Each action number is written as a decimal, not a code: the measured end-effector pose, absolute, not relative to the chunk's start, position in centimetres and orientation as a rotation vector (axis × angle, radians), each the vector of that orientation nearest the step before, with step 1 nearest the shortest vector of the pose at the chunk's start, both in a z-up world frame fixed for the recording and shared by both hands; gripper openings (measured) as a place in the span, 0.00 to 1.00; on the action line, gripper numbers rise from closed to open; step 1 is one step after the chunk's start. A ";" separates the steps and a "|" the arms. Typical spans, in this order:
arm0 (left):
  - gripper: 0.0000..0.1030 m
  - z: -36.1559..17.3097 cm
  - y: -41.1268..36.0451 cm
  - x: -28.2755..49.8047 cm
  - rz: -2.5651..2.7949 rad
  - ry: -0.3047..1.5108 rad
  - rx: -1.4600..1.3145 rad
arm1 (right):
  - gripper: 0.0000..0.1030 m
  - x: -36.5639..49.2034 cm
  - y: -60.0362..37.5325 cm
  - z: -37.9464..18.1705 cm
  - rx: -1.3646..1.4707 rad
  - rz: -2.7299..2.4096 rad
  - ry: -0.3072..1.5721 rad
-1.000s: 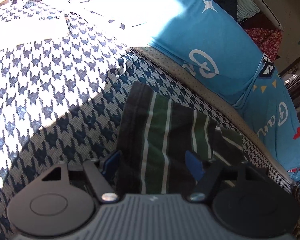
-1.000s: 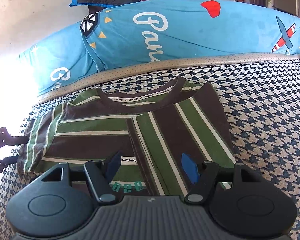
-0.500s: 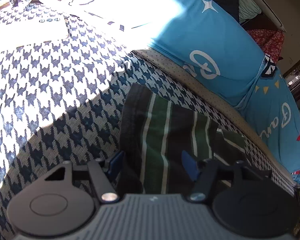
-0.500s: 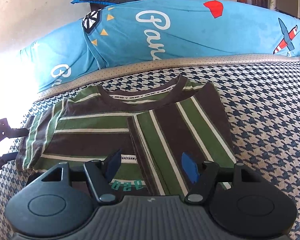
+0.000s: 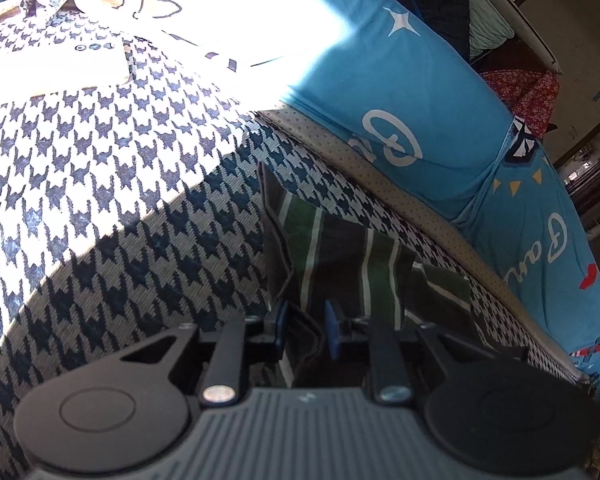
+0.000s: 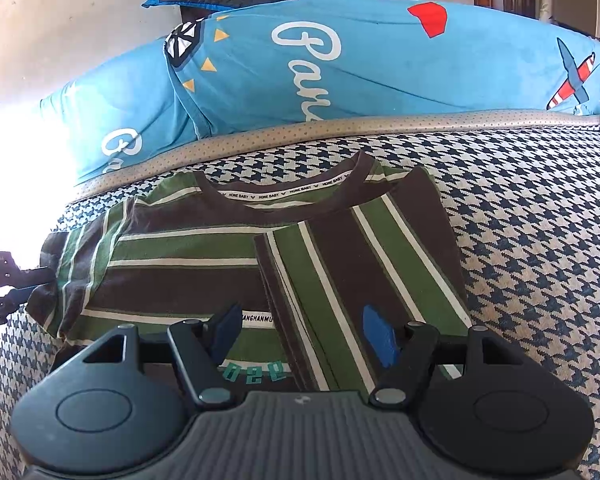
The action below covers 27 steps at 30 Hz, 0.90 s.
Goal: Fold clothes
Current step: 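Lift the grasped folded side with the left gripper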
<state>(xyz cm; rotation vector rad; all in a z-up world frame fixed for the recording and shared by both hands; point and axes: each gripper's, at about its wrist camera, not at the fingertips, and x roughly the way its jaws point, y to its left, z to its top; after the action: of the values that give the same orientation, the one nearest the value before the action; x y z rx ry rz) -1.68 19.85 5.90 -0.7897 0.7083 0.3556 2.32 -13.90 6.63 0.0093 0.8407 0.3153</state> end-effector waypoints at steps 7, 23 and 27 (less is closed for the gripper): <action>0.18 6.7 14.4 -0.2 0.095 0.756 -0.708 | 0.65 2.4 -14.0 6.7 0.012 0.309 0.835; 0.52 7.8 22.4 -2.2 0.496 0.752 -0.732 | 0.65 0.3 -10.2 6.8 0.089 0.646 0.731; 0.67 6.9 23.0 -1.2 0.448 0.815 -0.739 | 0.63 -1.5 -6.6 6.9 0.022 0.783 0.684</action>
<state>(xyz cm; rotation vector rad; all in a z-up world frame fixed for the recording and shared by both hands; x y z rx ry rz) -1.22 23.00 6.94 -0.7391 0.8146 0.4480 -1.46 -6.57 6.90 0.0215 0.6839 0.7828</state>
